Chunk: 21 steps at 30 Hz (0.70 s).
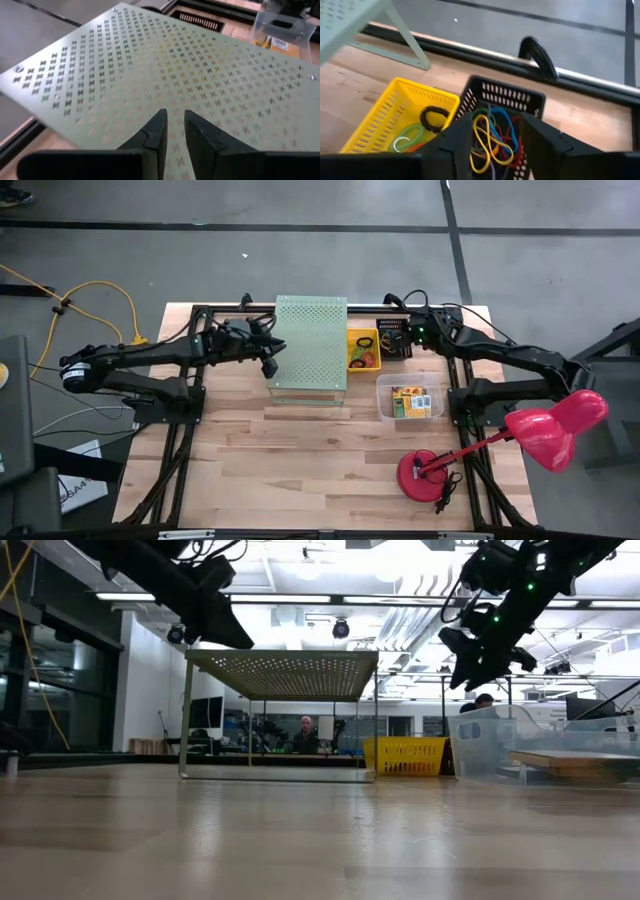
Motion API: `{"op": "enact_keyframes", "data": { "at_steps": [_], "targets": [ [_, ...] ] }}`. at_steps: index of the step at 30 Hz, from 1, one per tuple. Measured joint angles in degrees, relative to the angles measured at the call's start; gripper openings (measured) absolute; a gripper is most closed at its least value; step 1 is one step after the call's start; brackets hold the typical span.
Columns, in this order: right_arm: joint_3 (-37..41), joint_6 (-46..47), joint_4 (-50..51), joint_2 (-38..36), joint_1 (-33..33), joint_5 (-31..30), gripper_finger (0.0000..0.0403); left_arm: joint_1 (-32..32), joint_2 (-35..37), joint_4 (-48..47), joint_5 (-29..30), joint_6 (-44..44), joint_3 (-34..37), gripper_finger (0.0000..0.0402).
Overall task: Pick & Place Office Desk Supplies
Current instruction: Put the black bin with sorted rubber bands on the shelf
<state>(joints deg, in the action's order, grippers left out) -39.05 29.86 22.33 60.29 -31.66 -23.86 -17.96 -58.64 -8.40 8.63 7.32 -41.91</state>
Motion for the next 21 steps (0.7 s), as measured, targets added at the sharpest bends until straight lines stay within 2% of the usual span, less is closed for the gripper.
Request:
{"op": "enact_keyframes", "data": {
  "at_steps": [6, 11, 21],
  "targets": [
    [0.0, 3.75, 3.82, 0.02, -0.02, -1.41, 0.0194, 0.46, 6.85, -7.38, 0.01, 2.01, 0.0, 0.006],
    [1.1, 7.52, 4.46, 0.02, 0.0, -1.51, 0.0212, 3.35, 12.45, -11.61, -0.03, 3.1, 0.05, 0.006],
    [5.1, 12.51, 4.33, 0.04, -0.02, -1.5, 0.0212, 9.41, 13.15, -12.46, 6.19, 2.57, 0.17, 0.006]
  ]
}}
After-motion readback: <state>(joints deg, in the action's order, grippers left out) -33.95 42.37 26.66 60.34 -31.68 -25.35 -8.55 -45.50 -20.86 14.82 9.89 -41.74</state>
